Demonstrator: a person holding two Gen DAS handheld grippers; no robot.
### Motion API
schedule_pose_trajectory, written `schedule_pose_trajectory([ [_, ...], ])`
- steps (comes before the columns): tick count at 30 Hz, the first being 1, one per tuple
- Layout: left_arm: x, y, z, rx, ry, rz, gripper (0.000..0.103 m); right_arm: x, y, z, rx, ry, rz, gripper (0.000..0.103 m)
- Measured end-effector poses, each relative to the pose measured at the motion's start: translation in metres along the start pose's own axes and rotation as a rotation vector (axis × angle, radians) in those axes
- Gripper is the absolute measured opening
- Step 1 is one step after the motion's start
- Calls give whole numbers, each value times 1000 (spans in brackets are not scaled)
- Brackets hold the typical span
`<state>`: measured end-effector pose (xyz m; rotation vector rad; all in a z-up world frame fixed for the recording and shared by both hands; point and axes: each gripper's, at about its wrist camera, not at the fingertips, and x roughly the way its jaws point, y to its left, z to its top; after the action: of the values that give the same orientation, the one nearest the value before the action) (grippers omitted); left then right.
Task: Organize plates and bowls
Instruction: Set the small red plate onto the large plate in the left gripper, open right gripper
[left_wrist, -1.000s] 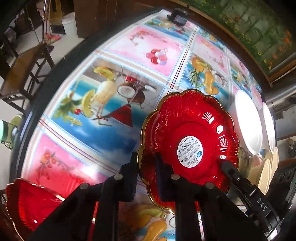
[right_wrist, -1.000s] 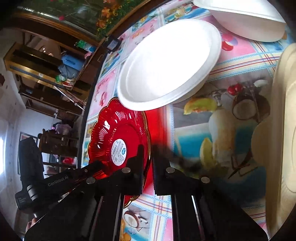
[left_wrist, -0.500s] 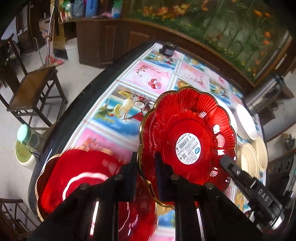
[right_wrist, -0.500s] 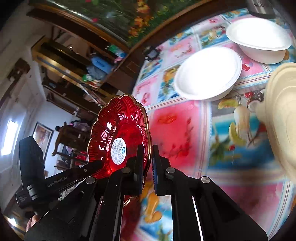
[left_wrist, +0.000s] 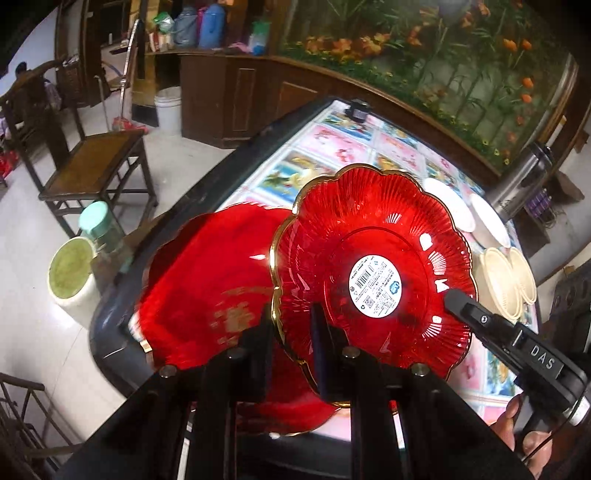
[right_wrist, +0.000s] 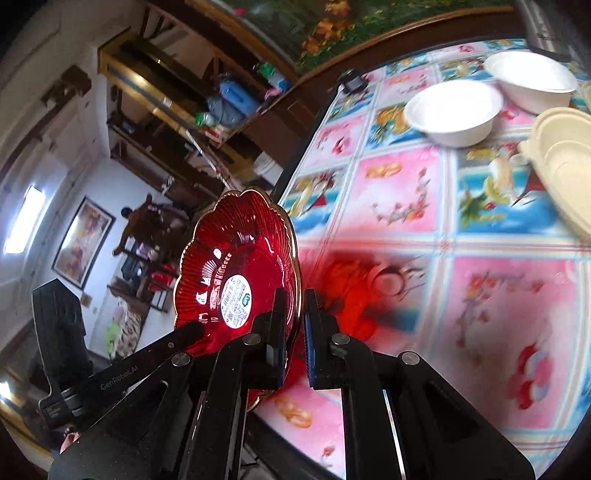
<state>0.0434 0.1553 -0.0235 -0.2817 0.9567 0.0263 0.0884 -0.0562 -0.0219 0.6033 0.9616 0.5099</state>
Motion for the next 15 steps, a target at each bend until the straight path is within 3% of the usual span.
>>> schedule_pose_trajectory([
  [9,4,36,-8,-16,-26,94,18,49,28,-14,-74,90,-39,8],
  [15,14,48,-8,-25,-13,100,18,66,33,-20,-92,113,-70,8],
])
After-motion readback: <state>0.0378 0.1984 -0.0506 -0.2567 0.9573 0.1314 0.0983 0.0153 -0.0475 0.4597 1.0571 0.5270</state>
